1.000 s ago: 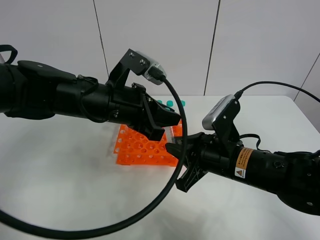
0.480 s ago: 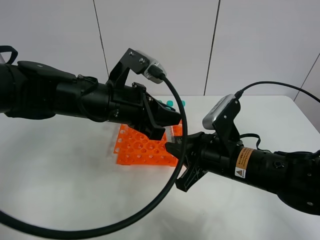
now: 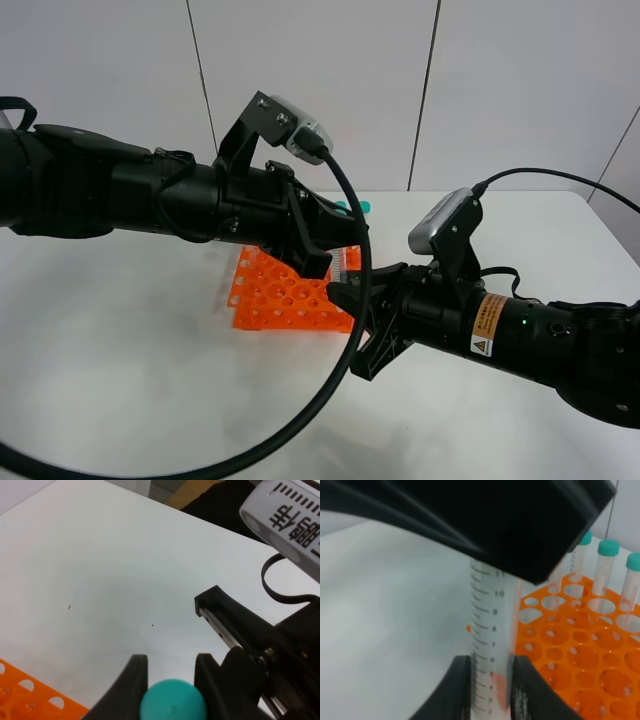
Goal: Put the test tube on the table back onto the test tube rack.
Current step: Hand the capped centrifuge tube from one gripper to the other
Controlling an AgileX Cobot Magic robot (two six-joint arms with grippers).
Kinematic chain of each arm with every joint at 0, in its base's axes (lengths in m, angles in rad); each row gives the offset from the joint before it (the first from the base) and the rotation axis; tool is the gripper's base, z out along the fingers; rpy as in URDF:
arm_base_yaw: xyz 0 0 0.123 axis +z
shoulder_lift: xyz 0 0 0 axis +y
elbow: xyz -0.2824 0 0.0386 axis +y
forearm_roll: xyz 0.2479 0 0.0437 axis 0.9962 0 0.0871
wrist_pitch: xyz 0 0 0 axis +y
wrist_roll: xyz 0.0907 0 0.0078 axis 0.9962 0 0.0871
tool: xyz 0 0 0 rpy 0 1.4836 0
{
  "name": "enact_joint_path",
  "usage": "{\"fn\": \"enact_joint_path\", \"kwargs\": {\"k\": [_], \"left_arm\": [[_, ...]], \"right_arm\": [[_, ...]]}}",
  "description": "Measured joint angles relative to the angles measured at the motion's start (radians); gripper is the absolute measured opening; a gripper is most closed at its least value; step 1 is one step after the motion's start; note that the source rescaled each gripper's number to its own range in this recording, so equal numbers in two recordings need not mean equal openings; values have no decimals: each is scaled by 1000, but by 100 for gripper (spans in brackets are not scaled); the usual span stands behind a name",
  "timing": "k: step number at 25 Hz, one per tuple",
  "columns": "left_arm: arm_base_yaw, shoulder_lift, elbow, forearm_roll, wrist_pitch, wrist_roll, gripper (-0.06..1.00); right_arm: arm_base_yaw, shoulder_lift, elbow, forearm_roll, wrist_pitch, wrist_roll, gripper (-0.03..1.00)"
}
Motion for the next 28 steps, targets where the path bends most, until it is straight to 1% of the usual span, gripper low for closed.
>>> {"fn": "enact_joint_path", "kwargs": {"k": [4,5,6,8,9,10,11,13,16,17,19,22,28], "left_arm": [[0,0,0,-1,0,2,0],[0,0,0,-2,0,3,0],[0,0,0,-10,0,3,0],[0,0,-1,-19,0,4,0],[0,0,-1,-20,0,4,0],[0,0,-1,-20,0,4,0],[0,0,-1,-20,0,4,0],[0,0,-1,-20,0,4,0],[0,0,-1,-21,-4,4,0],[0,0,-1,-21,-8,4,0],[0,0,-1,-22,-20,5,0],[0,0,-1,-23,-28,5,0],[0,0,-1,-23,-29,7,0]], "right_arm": [[0,0,0,4,0,-13,4],[0,0,0,3,-1,-21,10],[0,0,0,-11,2,-28,23],[0,0,0,-26,5,-39,58],[0,0,0,-25,5,-39,70],[0,0,0,-24,5,-39,80],[0,0,0,-19,5,-39,86],[0,0,0,-8,5,-43,91],[0,0,0,16,7,-53,93],[0,0,0,23,15,-58,93],[0,-1,0,33,64,-62,93],[0,-31,1,39,184,-64,93],[0,-210,2,77,468,-64,93]]}}
